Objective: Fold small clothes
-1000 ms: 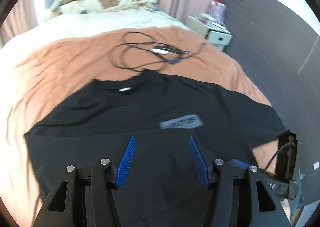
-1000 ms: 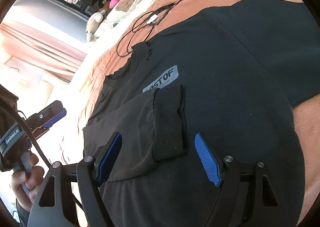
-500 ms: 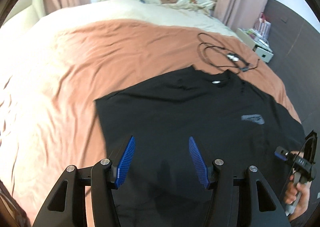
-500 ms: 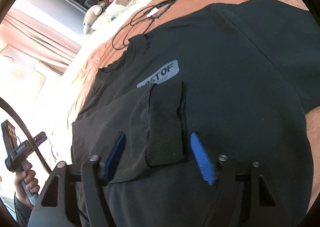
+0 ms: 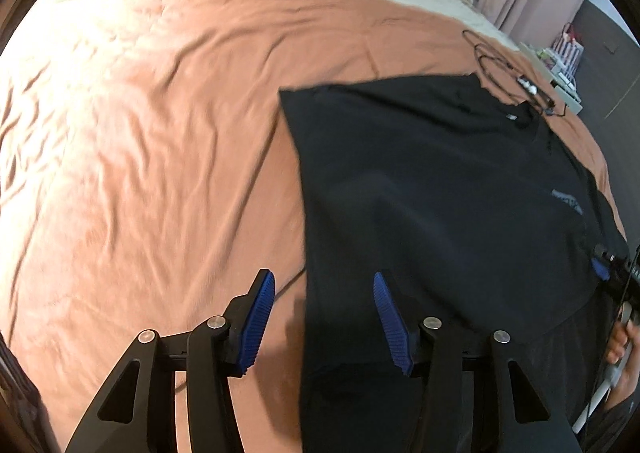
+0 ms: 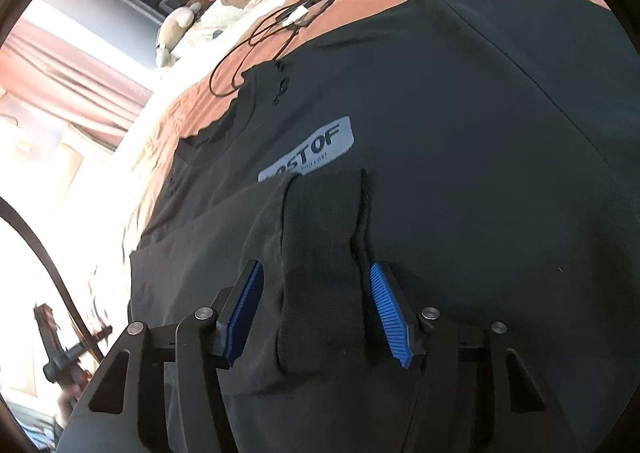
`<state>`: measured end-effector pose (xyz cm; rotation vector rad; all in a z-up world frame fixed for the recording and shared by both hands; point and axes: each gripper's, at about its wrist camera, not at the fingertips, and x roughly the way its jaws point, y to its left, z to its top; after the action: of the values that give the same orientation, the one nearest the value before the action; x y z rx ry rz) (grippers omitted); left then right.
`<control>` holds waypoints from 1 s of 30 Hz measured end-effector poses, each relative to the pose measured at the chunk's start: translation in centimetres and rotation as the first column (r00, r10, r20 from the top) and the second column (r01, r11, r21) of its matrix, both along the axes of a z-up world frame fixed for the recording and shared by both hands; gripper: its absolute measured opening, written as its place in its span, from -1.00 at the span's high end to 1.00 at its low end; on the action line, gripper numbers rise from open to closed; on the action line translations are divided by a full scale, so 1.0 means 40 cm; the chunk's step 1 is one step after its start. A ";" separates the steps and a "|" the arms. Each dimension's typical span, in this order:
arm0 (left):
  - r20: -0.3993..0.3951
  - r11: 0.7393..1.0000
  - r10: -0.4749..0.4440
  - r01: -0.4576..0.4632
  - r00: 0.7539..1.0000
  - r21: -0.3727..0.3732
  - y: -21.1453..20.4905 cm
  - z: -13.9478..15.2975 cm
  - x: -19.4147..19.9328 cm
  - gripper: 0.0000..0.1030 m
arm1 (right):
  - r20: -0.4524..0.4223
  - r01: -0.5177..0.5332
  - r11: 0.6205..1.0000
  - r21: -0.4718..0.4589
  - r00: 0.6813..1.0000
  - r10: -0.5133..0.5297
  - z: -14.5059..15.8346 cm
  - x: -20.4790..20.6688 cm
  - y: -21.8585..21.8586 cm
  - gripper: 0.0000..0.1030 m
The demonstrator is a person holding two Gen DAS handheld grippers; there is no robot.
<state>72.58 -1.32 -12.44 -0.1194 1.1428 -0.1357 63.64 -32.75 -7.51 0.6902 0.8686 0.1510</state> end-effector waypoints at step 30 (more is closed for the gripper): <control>-0.074 0.990 0.007 -0.018 0.997 -0.139 0.026 -0.106 -0.028 0.40 | 0.012 0.109 0.988 -0.111 0.994 -0.108 0.071 -0.033 -0.041 1.00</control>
<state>71.48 -0.29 -16.66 -0.2572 1.2051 -0.2014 62.33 -34.39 -4.66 0.6305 0.8253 0.0068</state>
